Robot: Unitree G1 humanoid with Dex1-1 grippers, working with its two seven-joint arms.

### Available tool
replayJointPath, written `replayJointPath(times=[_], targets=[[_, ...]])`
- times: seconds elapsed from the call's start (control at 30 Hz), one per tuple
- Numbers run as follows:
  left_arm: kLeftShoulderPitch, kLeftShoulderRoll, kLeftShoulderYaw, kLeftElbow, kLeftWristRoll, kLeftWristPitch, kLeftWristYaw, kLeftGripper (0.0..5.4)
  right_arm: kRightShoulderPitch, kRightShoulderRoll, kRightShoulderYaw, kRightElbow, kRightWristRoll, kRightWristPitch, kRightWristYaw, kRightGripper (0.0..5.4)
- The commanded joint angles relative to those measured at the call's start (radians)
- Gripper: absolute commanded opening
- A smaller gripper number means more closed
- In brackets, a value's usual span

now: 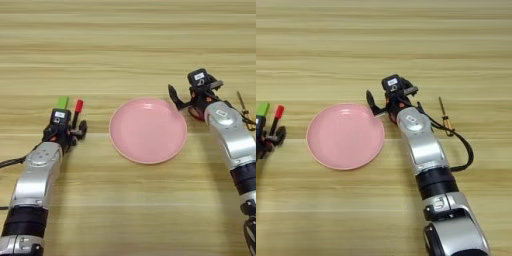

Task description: Move the objects on the table

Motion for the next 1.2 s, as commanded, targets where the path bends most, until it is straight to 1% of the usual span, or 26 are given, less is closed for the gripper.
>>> replayJointPath(times=[0.03,0.23,0.47,0.5,0.53,0.6,0.63,0.77,0.8,0.83,0.87,1.07,1.2], targets=[[0.029,0.006,-0.001,0.032,0.007,0.026,0.001,3.38,-0.026,-0.005,-0.009,0.008,0.005,0.002,-0.006,5.40],[0.026,0.005,0.001,0.035,0.004,0.020,-0.002,2.60,-0.029,-0.005,-0.011,0.014,0.006,0.001,-0.007,5.40],[0.024,0.002,0.002,0.038,0.000,0.009,-0.002,2.07,-0.033,-0.005,-0.013,0.030,0.007,-0.003,-0.009,5.40],[0.024,0.002,0.003,0.037,-0.001,0.008,-0.003,1.90,-0.033,-0.005,-0.013,0.033,0.007,-0.004,-0.009,5.40],[0.024,0.001,0.003,0.037,-0.002,0.008,-0.002,1.87,-0.033,-0.005,-0.013,0.034,0.007,-0.005,-0.010,5.40],[0.024,0.000,0.004,0.036,-0.003,0.007,-0.003,1.62,-0.033,-0.005,-0.014,0.036,0.008,-0.005,-0.010,5.40],[0.025,0.000,0.004,0.035,-0.004,0.006,-0.003,1.62,-0.033,-0.005,-0.014,0.035,0.008,-0.005,-0.010,5.40],[0.025,0.000,0.004,0.035,-0.005,0.001,-0.005,1.24,-0.032,-0.005,-0.017,0.035,0.008,-0.004,-0.012,5.40],[0.025,-0.001,0.004,0.035,-0.006,0.000,-0.005,1.24,-0.033,-0.005,-0.018,0.036,0.009,-0.005,-0.012,5.40],[0.025,-0.001,0.004,0.035,-0.007,-0.002,-0.006,1.09,-0.034,-0.005,-0.020,0.038,0.009,-0.006,-0.014,5.40],[0.025,-0.001,0.004,0.035,-0.007,-0.003,-0.006,1.05,-0.035,-0.006,-0.023,0.041,0.009,-0.007,-0.015,5.40],[0.025,-0.004,0.004,0.034,-0.009,-0.006,-0.006,0.45,-0.050,-0.009,-0.062,0.085,0.019,-0.026,-0.050,5.40],[0.026,-0.005,0.005,0.033,-0.010,-0.007,-0.005,0.40,-0.057,-0.009,-0.077,0.109,0.024,-0.040,-0.064,5.40]])
